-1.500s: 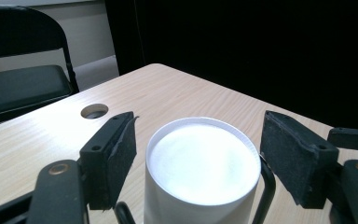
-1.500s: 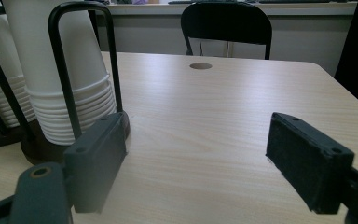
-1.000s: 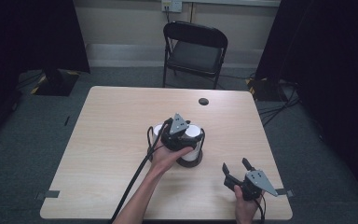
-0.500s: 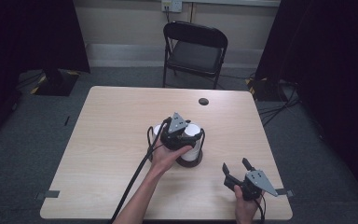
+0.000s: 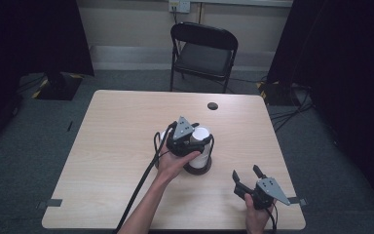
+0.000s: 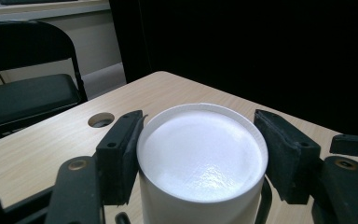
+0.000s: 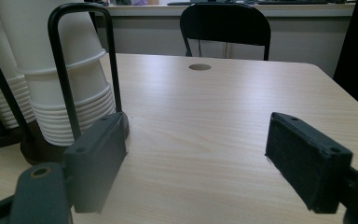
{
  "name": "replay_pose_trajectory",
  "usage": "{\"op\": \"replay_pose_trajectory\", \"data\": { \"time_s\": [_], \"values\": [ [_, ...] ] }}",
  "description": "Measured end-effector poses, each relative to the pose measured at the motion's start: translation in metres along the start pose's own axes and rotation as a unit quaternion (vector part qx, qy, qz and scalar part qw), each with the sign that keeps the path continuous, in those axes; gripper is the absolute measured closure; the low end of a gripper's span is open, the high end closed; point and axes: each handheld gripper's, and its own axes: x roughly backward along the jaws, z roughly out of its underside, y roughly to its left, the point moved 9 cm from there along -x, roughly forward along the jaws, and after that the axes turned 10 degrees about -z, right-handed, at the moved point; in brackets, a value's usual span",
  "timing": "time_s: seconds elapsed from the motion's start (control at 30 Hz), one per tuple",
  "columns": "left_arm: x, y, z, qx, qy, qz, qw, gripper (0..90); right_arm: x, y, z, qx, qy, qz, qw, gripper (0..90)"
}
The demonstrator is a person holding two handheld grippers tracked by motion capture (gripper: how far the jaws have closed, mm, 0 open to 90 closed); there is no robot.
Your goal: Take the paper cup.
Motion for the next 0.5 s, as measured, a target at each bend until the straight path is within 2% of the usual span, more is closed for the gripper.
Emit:
{"op": "replay_pose_trajectory", "data": {
  "time_s": [0.07, 0.23, 0.37, 0.5],
  "values": [
    [0.002, 0.000, -0.002, 0.012, -0.003, 0.008, 0.9999, 35.3, 0.000, 0.000, 0.000, 0.000, 0.000, 0.000, 1.0000, 19.5],
    [0.008, 0.001, -0.009, 0.016, -0.020, 0.004, 0.9997, 35.4, 0.000, 0.000, 0.000, 0.000, 0.001, 0.000, 1.0000, 19.5],
    [0.011, -0.001, -0.013, 0.007, -0.033, 0.002, 0.9994, 35.4, 0.000, 0.000, 0.000, 0.000, 0.001, 0.000, 1.0000, 19.5],
    [0.011, 0.001, -0.016, 0.010, -0.037, -0.001, 0.9993, 35.5, 0.000, 0.000, 0.000, 0.000, 0.001, -0.001, 1.0000, 19.5]
  ]
}}
